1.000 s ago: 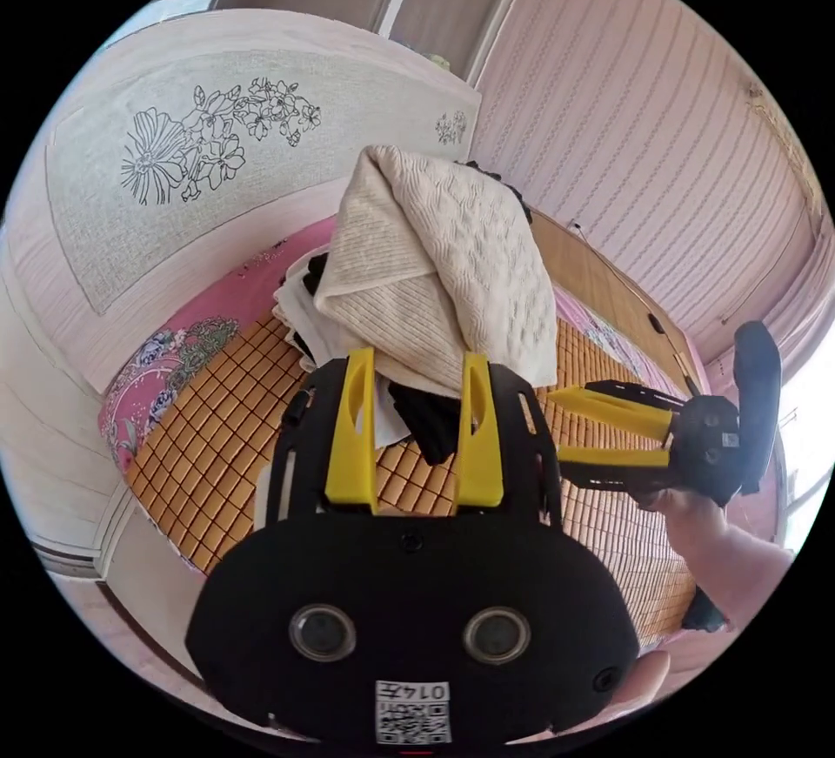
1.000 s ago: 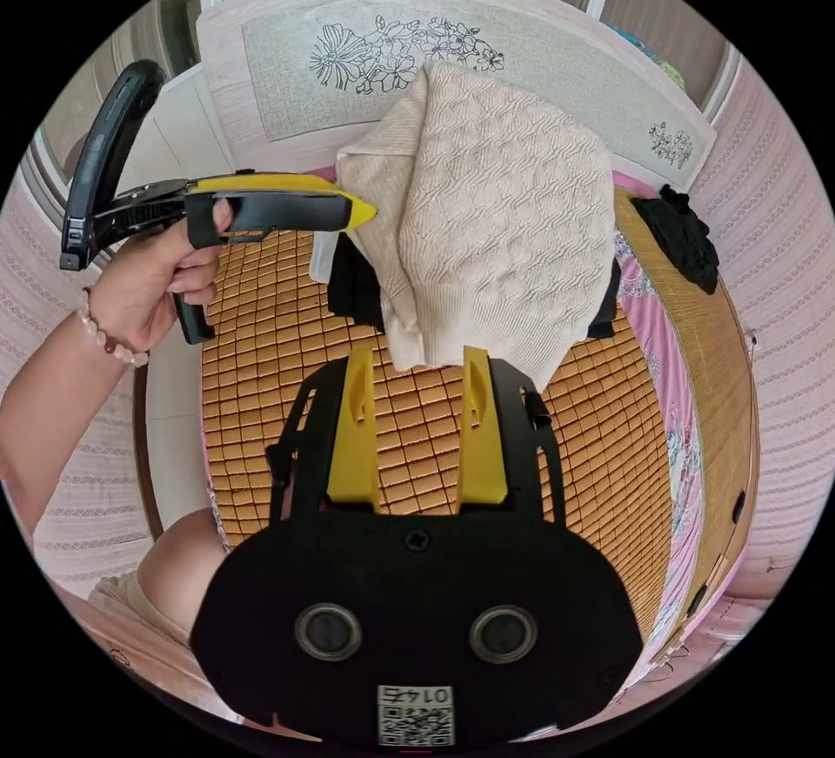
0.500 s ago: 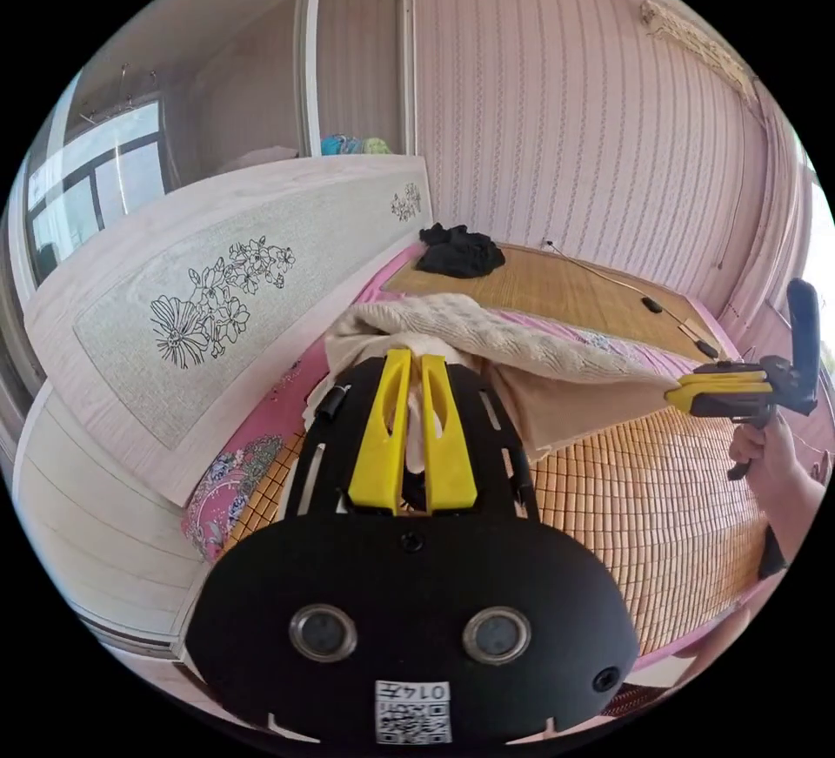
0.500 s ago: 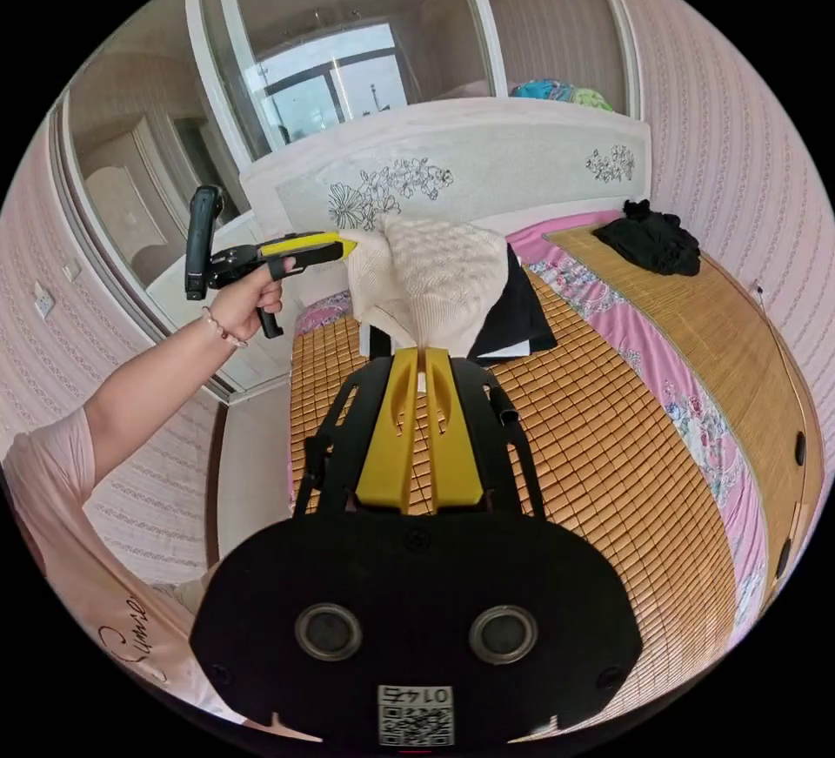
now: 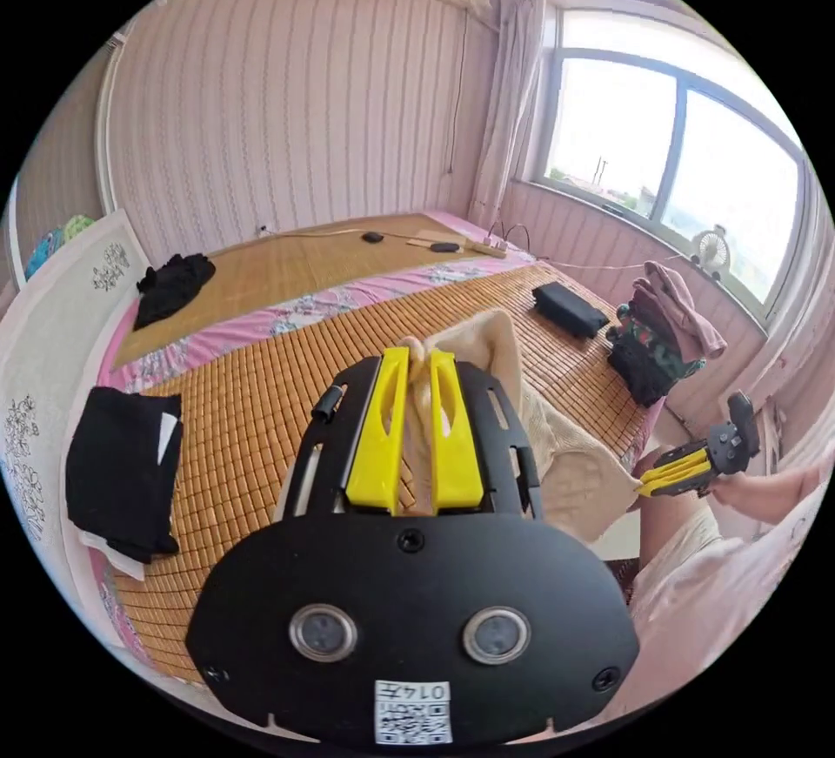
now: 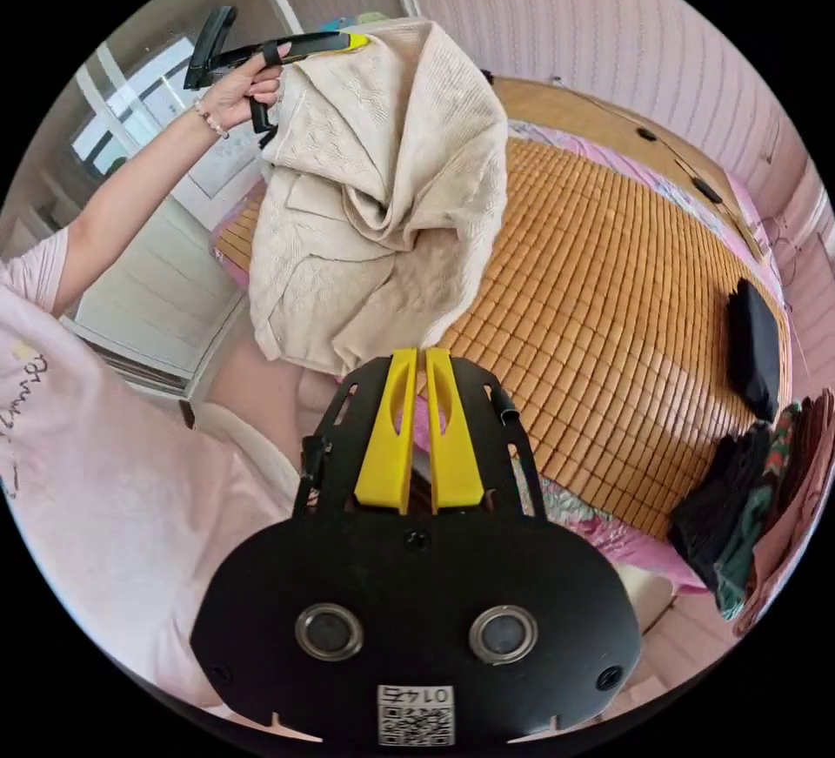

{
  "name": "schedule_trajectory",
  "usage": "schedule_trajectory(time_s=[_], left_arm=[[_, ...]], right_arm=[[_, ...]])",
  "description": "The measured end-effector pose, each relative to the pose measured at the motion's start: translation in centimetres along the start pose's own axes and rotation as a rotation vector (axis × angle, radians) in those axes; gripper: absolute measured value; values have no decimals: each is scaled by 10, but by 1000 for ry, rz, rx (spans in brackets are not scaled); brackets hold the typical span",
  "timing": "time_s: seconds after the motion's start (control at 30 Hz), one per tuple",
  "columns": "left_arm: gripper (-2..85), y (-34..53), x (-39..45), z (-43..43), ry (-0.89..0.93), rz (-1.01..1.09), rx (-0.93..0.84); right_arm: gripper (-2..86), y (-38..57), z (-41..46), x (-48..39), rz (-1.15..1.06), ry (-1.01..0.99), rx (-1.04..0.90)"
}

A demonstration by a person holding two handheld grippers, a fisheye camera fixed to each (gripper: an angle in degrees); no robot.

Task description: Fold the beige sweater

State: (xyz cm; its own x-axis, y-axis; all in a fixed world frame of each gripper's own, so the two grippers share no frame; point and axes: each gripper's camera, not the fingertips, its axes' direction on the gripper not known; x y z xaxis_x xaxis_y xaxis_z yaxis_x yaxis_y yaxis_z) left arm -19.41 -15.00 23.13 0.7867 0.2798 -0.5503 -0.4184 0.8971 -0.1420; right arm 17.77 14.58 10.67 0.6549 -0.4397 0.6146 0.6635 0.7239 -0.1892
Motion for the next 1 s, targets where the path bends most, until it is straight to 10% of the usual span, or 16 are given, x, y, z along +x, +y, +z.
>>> schedule_trajectory(time_s=[0.47, 1.0], left_arm=[[55, 148, 119, 50, 72, 23, -233], [24, 120, 115, 149, -13, 34, -407]], right_arm=[[125, -5, 55, 40, 2, -23, -57], [117, -42, 105, 60, -50, 212, -237]])
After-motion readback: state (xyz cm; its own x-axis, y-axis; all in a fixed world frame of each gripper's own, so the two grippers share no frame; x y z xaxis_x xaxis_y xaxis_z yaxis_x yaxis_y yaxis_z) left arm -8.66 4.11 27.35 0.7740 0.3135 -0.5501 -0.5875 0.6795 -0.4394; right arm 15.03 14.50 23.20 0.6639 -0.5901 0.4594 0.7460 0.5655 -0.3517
